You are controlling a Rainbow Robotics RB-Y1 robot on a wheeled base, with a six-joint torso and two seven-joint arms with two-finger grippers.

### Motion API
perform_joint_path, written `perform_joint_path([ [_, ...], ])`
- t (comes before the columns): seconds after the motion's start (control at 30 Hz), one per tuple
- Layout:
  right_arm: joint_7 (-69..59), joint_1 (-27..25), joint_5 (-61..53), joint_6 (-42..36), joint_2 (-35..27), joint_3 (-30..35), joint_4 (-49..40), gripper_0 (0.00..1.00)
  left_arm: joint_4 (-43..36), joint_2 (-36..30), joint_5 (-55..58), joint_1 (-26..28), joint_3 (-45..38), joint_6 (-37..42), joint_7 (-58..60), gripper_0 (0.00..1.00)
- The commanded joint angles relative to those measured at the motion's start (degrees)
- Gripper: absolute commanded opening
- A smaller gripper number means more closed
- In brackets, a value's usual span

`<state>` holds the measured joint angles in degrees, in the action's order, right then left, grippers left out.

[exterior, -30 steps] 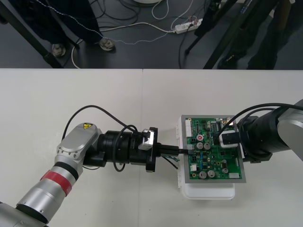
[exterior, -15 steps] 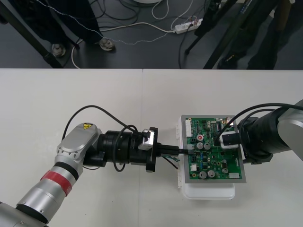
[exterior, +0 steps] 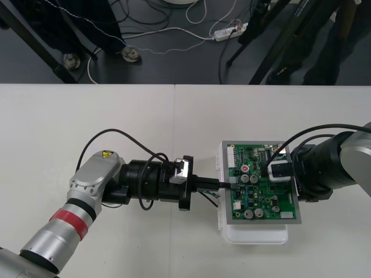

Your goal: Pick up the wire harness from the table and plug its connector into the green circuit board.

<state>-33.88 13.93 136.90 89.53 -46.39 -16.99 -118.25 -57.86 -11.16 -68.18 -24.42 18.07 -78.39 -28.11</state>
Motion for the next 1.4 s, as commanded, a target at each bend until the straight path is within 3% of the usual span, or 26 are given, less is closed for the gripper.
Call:
perform_joint_path([
  [0.03,-2.9,-0.6,-0.5,0.5,0.6,1.7,-1.5,1.00,-2.5,4.2,1.1,-0.3,2.1,2.9,-6.3,0.00],
  [1.4,-2.9,-0.6,-1.6,0.5,0.6,1.8,-1.6,1.00,-3.0,1.2,5.9,-0.1,5.5,2.8,-6.4,0.00],
])
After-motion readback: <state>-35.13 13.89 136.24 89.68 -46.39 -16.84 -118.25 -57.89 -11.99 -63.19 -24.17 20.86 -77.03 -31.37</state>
